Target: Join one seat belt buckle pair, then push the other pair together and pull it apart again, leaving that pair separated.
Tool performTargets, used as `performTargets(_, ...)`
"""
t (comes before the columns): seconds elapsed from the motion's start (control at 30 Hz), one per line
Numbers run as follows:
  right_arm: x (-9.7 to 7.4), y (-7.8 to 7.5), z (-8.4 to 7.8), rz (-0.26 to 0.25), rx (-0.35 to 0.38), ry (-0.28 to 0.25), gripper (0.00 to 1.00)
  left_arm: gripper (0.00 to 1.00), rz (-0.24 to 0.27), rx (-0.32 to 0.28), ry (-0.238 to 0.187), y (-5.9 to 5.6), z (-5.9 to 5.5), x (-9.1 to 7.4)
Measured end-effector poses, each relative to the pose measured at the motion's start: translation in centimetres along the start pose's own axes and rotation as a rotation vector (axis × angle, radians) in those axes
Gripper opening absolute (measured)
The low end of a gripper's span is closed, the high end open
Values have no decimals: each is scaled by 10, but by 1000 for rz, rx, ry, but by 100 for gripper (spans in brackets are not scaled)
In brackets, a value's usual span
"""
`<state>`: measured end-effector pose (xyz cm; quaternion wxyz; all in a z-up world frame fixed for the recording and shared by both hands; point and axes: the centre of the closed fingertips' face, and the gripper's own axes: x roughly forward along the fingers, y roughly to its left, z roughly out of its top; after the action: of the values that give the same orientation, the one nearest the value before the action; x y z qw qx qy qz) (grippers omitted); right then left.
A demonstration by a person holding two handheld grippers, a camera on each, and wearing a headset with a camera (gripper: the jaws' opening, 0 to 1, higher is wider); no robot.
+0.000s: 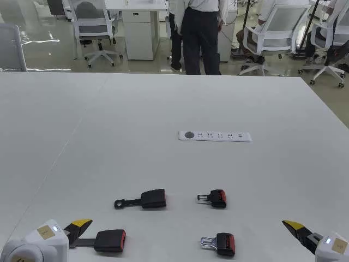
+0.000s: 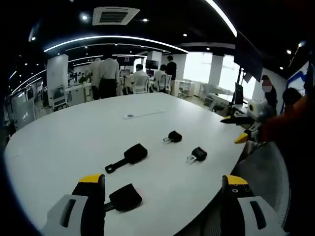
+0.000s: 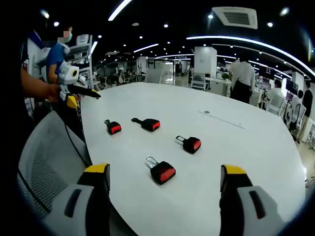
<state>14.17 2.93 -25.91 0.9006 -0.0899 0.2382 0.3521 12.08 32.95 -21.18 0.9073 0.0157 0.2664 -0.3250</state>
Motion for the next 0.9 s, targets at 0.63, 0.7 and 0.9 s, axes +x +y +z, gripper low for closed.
performTargets(0.63,2,-3,-3,-2,-11,15,94,100,1,-11,5,5,-2,2)
performTargets(0.7,3,-3,-4,-4,-15,17,94,100,1,-11,10,4,-3,3)
performTargets(0.9,4,-4,-6,-1,-8,24,94,100,3,-16,13,11,-6,4)
